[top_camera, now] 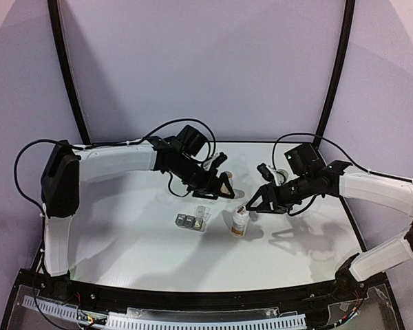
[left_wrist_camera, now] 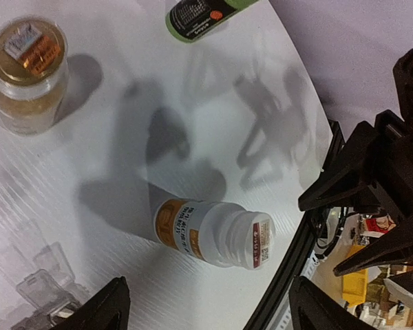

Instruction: Sort the pills into containers

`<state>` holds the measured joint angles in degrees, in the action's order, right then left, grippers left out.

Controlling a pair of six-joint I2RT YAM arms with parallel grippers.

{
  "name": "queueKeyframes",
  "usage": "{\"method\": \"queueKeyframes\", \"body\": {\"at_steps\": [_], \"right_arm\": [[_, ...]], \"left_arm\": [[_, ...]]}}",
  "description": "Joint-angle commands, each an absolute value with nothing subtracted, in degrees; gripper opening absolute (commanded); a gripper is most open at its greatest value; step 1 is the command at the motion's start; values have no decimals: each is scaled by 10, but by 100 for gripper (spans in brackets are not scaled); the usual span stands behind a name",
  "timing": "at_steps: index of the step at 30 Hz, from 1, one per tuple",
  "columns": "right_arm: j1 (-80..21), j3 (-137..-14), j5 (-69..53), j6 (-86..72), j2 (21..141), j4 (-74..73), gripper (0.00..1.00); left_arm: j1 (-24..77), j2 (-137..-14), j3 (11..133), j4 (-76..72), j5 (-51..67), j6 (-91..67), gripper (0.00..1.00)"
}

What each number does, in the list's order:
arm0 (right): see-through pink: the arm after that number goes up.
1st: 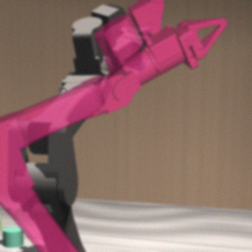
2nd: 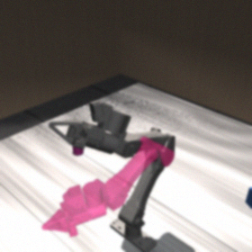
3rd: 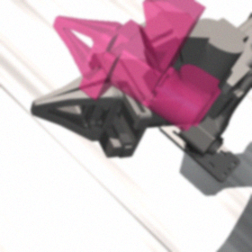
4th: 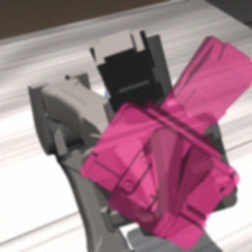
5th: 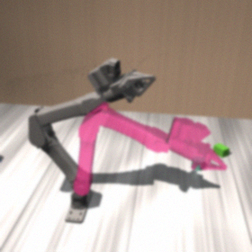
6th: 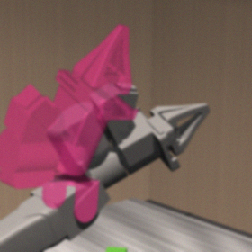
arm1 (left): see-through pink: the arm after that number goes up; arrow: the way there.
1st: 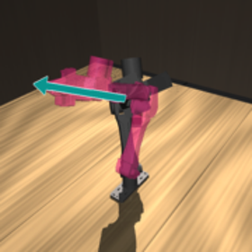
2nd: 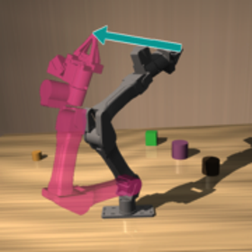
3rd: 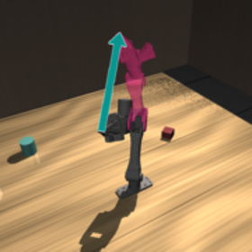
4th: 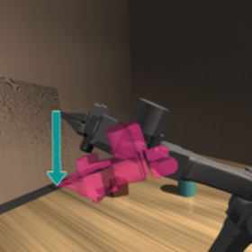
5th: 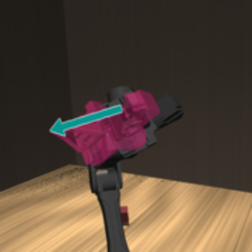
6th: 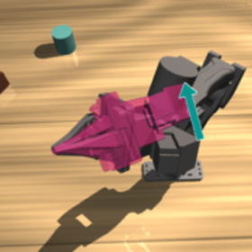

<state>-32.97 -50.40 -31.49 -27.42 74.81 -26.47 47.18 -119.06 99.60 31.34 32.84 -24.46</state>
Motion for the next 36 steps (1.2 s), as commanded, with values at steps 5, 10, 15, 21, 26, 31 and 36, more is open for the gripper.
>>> {"method": "queueKeyframes", "body": {"at_steps": [5, 10, 15, 21, 26, 31, 36], "right_arm": [[-308, -521, -357, -298, 800, -265, 50], [-303, -517, -367, -310, 819, -228, 44], [-303, -514, -371, -314, 834, -214, 40], [-303, -514, -369, -314, 850, -208, 35], [-303, -517, -367, -316, 864, -210, 33], [-303, -518, -367, -321, 881, -217, 29], [-303, -521, -358, -338, 905, -243, 26]], "left_arm": [[488, -1230, 1044, 337, 394, -268, 72], [494, -1248, 1057, 356, 401, -272, 63], [500, -1262, 1063, 362, 396, -278, 58], [504, -1284, 1084, 367, 398, -288, 52], [504, -1293, 1093, 390, 389, -283, 42], [504, -1298, 1095, 413, 392, -272, 37], [507, -1311, 1098, 453, 387, -260, 29]]}}
